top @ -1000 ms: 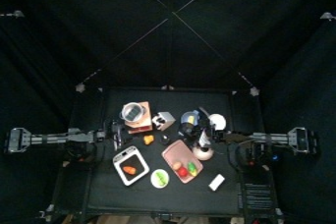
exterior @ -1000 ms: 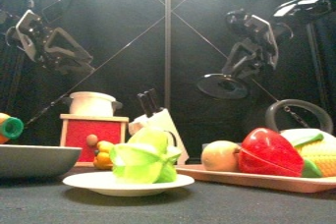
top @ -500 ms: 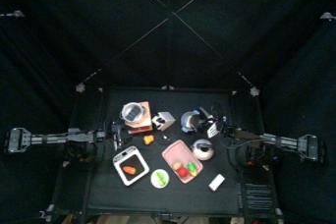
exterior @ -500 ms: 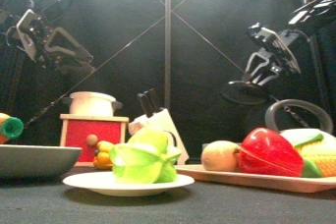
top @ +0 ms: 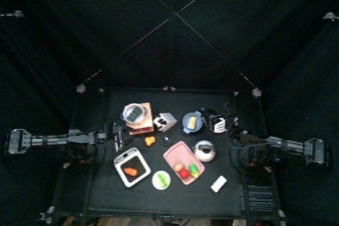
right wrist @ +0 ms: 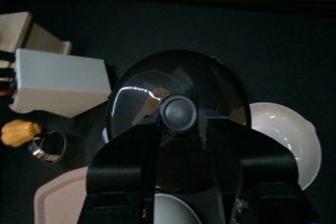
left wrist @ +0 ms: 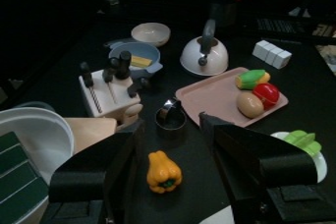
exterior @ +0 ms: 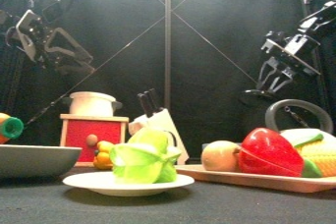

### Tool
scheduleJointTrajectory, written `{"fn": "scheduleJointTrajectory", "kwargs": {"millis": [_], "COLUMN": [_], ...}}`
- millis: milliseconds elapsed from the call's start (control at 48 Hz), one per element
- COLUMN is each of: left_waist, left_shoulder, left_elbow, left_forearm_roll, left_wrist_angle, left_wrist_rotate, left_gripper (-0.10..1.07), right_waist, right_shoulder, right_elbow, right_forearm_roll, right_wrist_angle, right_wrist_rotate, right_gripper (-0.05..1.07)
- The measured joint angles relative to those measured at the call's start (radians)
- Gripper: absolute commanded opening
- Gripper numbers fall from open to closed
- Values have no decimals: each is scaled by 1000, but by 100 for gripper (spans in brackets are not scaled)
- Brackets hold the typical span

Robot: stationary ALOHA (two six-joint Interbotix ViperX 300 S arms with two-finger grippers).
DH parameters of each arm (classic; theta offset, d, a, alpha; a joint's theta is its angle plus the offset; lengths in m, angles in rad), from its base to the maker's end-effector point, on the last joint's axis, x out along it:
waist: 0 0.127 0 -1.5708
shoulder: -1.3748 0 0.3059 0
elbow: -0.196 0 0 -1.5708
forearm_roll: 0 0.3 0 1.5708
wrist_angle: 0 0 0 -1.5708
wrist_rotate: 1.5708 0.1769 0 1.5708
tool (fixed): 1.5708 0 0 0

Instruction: Place pot lid on pan

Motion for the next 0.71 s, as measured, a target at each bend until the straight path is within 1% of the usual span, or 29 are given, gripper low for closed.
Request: {"fn": "scheduleJointTrajectory", "kwargs": {"millis": [62, 104, 229, 375, 521, 708], "left_waist": [0, 0, 0, 0, 0, 0], "left_shoulder": [0, 0, 0, 0, 0, 0], "left_elbow": [2, 2, 0, 2, 2, 0], "left_forearm_roll": [0, 0, 0, 0, 0, 0], "left_wrist_angle": [0, 0, 0, 0, 0, 0], "left_wrist_rotate": [-2, -2, -2, -2, -2, -2], "left_gripper": [86, 86, 86, 86, 86, 86], "right_waist": [15, 26, 49, 60, 78, 78], "right_shoulder": [0, 3, 21, 41, 95, 163], "right_elbow": [25, 37, 67, 81, 81, 83], "right_forearm_roll": [-43, -60, -69, -43, -25, -20], "right_wrist_angle": [6, 11, 44, 120, 190, 202], "right_wrist_rotate": [71, 92, 156, 166, 166, 167], "right_gripper": [62, 62, 62, 62, 62, 62]}}
